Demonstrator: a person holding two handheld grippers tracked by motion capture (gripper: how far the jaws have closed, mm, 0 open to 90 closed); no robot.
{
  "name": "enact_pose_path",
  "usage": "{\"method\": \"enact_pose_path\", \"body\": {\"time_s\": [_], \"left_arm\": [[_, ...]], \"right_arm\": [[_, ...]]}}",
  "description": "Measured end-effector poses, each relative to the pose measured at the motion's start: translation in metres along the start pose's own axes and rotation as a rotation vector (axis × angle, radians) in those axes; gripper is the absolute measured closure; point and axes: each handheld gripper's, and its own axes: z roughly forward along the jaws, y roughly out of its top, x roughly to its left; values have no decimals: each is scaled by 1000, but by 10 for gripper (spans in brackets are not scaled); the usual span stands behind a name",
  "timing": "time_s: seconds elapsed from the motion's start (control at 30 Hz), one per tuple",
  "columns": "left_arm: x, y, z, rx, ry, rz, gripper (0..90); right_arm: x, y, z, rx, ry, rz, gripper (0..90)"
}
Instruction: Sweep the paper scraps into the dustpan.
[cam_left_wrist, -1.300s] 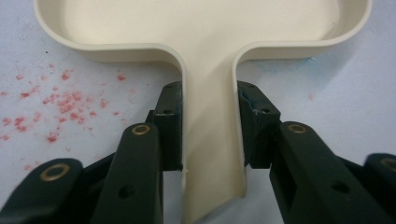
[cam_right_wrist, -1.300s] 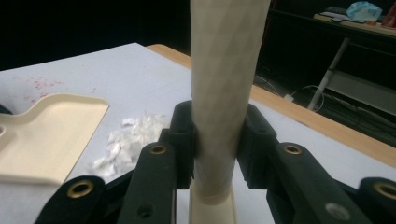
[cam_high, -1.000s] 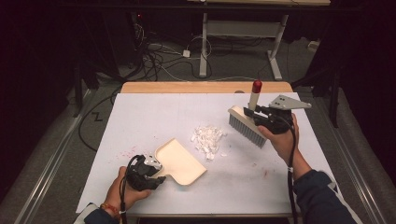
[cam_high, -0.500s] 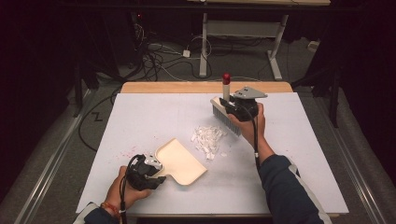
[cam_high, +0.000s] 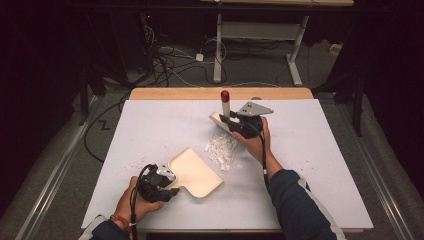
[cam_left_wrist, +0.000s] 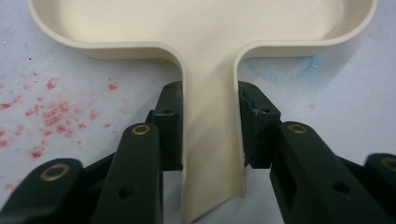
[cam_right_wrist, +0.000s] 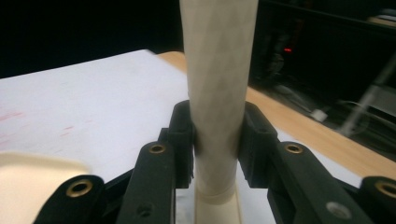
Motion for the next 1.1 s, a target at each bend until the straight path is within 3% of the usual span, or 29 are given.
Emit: {"method": "enact_pose_path", "body": {"time_s": [0.1, 0.13, 0.33, 0.5, 0.57, 0.87, 1.1], "left_arm": [[1, 1, 1, -1, -4, -8, 635], [1, 2, 2, -2, -4, -9, 635], [2, 5, 3, 1, -5, -9, 635], [5, 13, 6, 9, -7, -11, 635], [4, 16, 7, 8, -19, -20, 635], [2, 23, 11, 14, 1, -8, 634], [1, 23, 11, 16, 8, 1, 634]], "right_arm": [[11, -1, -5, -11, 51, -53, 704], [12, -1, -7, -12, 82, -46, 704], [25, -3, -15, -17, 133, -78, 702], [33, -3, -23, -41, 171, -72, 708], [38, -3, -24, -44, 170, -76, 707], [64, -1, -24, -53, 190, -102, 709], [77, 9, -21, -56, 216, -127, 711]]}}
